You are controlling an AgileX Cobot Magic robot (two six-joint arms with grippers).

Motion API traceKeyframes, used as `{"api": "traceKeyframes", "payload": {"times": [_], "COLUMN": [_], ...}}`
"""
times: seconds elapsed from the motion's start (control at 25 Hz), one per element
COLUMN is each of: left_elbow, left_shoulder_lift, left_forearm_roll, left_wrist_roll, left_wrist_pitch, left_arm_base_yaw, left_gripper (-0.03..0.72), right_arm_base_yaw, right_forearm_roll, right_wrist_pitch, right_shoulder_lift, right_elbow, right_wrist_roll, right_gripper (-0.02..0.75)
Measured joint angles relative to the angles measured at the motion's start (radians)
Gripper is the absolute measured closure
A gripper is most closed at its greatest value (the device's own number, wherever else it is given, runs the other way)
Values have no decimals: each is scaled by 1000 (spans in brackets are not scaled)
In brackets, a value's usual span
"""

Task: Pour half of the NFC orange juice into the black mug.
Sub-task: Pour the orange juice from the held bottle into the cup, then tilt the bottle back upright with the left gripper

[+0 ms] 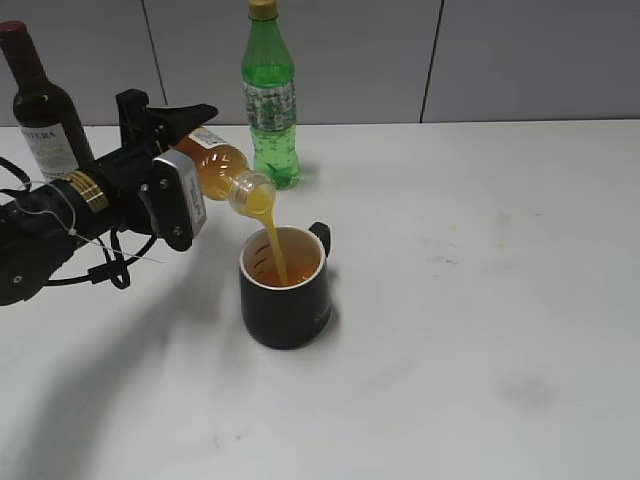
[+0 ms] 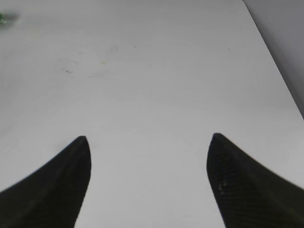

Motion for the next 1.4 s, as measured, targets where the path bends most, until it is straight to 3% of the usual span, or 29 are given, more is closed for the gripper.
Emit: {"api": "traceKeyframes", "payload": {"times": [1.4], "left_elbow": [0], "left_shoulder_lift": [0], "left_forearm_roll": [0], "left_wrist_roll": [31], "left_wrist_pitch": [0], "left_arm_base_yaw": [0], "left_gripper": [217], "right_arm_base_yaw": [0], "right_forearm_roll": [0], "right_wrist_pitch": [0], "right_shoulder_lift": [0], "right_elbow": [0], "right_wrist_roll": [1], "right_gripper": [162]}}
